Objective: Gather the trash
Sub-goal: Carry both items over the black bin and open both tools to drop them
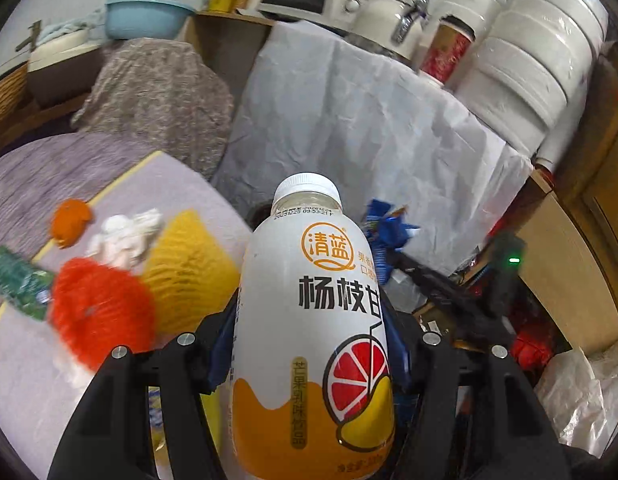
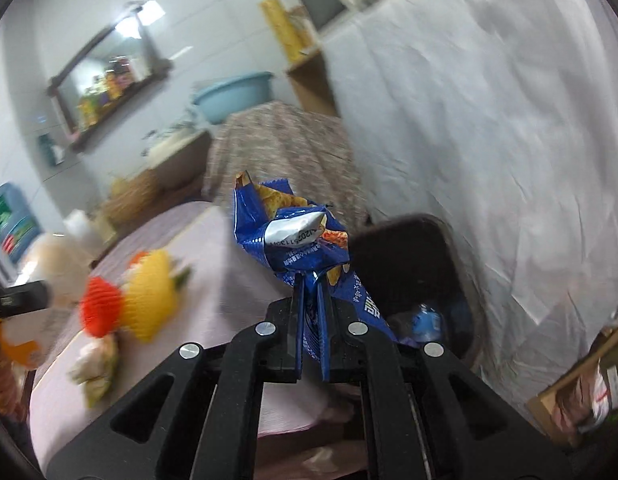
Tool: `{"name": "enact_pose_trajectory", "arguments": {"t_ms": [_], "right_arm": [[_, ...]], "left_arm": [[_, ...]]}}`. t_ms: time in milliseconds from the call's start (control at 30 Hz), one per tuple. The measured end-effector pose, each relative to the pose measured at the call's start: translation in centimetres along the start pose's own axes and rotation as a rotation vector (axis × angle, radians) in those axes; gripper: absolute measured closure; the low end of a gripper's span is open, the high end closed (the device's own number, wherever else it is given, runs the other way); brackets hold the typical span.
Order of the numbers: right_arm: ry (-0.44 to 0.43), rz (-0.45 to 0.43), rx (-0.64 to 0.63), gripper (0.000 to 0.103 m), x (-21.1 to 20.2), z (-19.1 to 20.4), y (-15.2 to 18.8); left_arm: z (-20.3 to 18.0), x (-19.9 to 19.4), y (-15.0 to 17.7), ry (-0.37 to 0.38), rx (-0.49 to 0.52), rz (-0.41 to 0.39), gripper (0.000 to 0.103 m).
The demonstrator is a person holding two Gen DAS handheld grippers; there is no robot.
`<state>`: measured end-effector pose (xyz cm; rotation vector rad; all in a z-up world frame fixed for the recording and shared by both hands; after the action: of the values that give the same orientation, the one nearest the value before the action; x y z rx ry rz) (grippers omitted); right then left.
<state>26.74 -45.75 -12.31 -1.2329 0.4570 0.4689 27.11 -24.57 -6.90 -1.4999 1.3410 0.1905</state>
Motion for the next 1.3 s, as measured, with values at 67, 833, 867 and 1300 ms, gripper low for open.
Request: {"name": "enact_pose_trajectory", "arguments": {"t_ms": [67, 833, 867, 1300], "right_arm": [[0.009, 0.04, 0.019, 0.096, 2.7, -1.6, 1.1], [0.182, 0.066, 0.178, 0.043, 6.6, -10.6, 6.7], [0.194, 0.059, 0.196, 0.042, 5.8, -11.2, 6.8], [0.294, 0.032, 0.27, 0.042, 0.7, -15.0, 9.1]], "left_arm": [[-1.2, 1.8, -0.1, 0.014, 0.011, 0.025, 0.042], [-6.2, 19.1, -0.6, -0.112, -0.029, 0.229, 0.042], [-6.0, 20.0, -0.5, -0.124, -0.03, 0.241, 0.042], [-1.8, 29.6, 1.6, -0.255, -0.111, 0.418, 0.042]]}}
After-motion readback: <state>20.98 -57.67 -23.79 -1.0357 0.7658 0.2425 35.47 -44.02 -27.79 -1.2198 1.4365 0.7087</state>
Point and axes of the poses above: each gripper's, at about its wrist camera, not at the fingertips, and x roughly the way its jaws point, z to its left, y to its underside, the point moved 7 cm from there along x, roughly the way its jaws point, and after that the axes turned 10 degrees about -x, right-handed, at the moved point
